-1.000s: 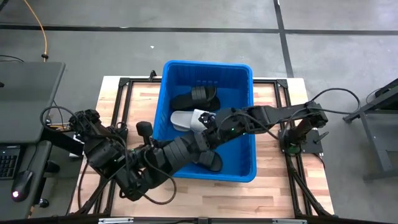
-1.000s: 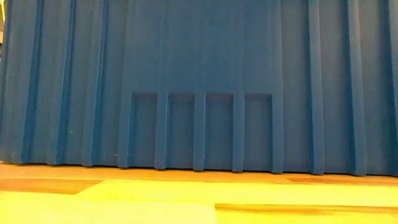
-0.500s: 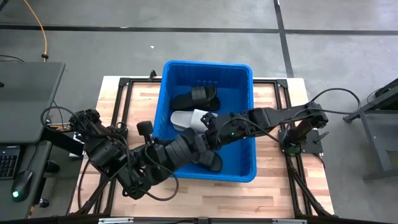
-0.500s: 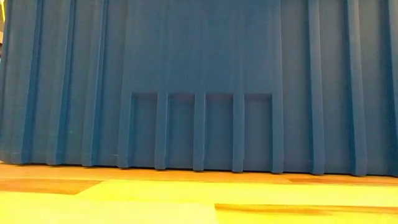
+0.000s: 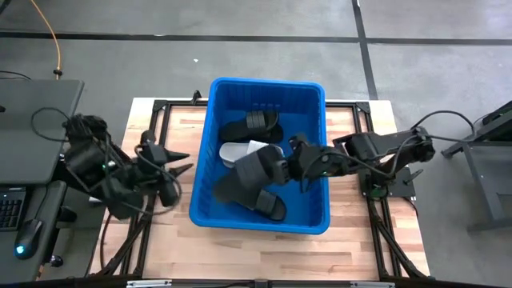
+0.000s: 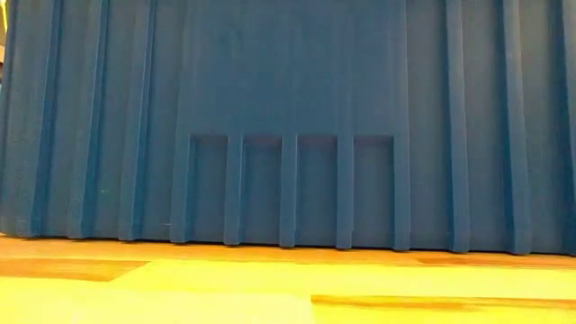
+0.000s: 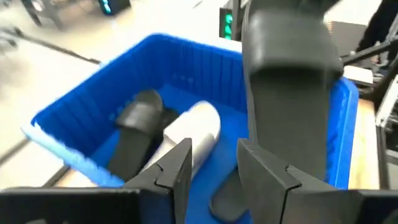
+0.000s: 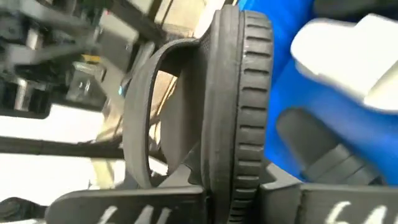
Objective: Pick and place slides into bin
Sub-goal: Put the black slipper into the bin
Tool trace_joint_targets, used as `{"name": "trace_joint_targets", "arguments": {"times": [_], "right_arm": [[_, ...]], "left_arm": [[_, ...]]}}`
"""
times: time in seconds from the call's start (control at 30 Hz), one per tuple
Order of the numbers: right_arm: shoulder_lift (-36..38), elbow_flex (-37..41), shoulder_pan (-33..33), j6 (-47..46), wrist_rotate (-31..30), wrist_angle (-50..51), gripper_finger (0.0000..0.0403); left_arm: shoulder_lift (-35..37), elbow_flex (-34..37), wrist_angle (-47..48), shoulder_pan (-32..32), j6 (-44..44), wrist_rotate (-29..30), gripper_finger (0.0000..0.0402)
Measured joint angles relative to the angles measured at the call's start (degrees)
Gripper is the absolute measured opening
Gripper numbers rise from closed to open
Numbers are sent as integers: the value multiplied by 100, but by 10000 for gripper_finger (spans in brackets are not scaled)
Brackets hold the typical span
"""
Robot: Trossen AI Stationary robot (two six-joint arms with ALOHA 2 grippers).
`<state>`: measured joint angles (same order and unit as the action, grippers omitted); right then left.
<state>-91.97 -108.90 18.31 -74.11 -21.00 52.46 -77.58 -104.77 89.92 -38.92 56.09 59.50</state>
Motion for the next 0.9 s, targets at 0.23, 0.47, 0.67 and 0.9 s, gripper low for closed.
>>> {"name": "trace_joint_targets", "arguments": {"times": [0.23,0.47,0.67,0.9], "right_arm": [[39,41,-422,342,-222,49,14],[51,423,-907,667,176,-502,11],[48,1096,-936,384,611,-1033,11],[55,1865,-842,-396,229,-1899,10]], "left_arm": [[1582,1667,-850,-363,461,-103,115],[2742,2387,-1527,-731,527,382,115],[3120,2429,-1532,-723,237,632,115],[3425,2429,-1295,-723,110,1637,115]]}}
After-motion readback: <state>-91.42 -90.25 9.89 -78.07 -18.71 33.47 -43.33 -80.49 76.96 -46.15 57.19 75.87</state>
